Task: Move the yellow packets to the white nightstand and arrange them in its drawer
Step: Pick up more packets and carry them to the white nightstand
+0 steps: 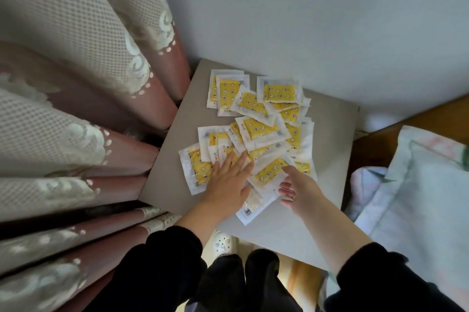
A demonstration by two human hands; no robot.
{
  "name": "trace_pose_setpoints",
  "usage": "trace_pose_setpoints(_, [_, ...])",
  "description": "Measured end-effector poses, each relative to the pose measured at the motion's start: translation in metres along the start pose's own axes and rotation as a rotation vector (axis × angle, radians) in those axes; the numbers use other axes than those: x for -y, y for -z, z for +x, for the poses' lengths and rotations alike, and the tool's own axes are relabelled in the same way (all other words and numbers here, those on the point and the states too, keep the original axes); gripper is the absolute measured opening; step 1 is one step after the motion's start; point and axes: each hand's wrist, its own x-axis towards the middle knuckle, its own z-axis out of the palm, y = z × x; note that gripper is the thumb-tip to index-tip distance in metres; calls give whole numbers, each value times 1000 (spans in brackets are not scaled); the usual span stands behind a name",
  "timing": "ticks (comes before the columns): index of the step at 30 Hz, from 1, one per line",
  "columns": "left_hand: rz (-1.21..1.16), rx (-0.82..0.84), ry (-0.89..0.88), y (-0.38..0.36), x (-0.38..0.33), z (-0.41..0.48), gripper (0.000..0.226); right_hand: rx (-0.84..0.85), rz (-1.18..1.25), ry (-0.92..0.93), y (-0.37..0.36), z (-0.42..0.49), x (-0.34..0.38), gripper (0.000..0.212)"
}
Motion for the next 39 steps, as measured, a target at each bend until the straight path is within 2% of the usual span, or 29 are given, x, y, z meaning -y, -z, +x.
trace_pose_setpoints(6, [-6, -8, -85, -7, 13, -3, 66, 59, 230, -4, -16, -2, 9, 33])
trace_pose_setpoints(9, [40, -7, -126, -13, 22, -2, 75, 18, 178, 49, -32, 14, 13, 78])
trace_pose_setpoints(10, [43, -12, -130, -14, 24, -1, 76, 12, 175, 49, -37, 17, 15, 86])
trace_pose_setpoints(11, [41, -17, -131, -15, 25, 0, 77, -21, 157, 47, -43, 13, 18, 83])
trace_pose_setpoints(14, [77, -26, -126, -16, 23, 1, 81, -144, -15, 69, -50, 1, 26, 50])
trace_pose_setpoints(17, [83, -57, -95, -17, 22, -1, 84, -184, -64, 85, -46, 8, 24, 37])
trace_pose_setpoints(21, [-25, -135, 10, -10, 21, 0, 74, -194, -70, 125, -24, 10, 23, 30])
trace_pose_setpoints(24, [-30, -146, 70, -3, 20, 4, 71, -152, -2, 132, -1, 9, 24, 29])
trace_pose_setpoints(27, [-79, -231, 94, 2, 17, 2, 63, -105, 9, 147, 18, 7, 30, 30])
trace_pose_setpoints(29, [-189, -351, 76, 6, 11, -1, 54, -53, -34, 178, 27, 6, 33, 27])
trace_pose_setpoints(31, [-481, -412, 122, 17, -1, 0, 44, 43, -77, 203, 32, 5, 35, 25])
trace_pose_setpoints(34, [-1202, -139, 267, 46, -25, 6, 27, 154, -283, 286, 34, 7, 36, 18])
trace_pose_setpoints(36, [-1279, -68, 289, 57, -35, 11, 18, 195, -463, 362, 35, 6, 39, 21])
trace_pose_setpoints(39, [-1228, -136, 343, 57, -41, 13, 7, 273, -513, 408, 36, 4, 42, 34])
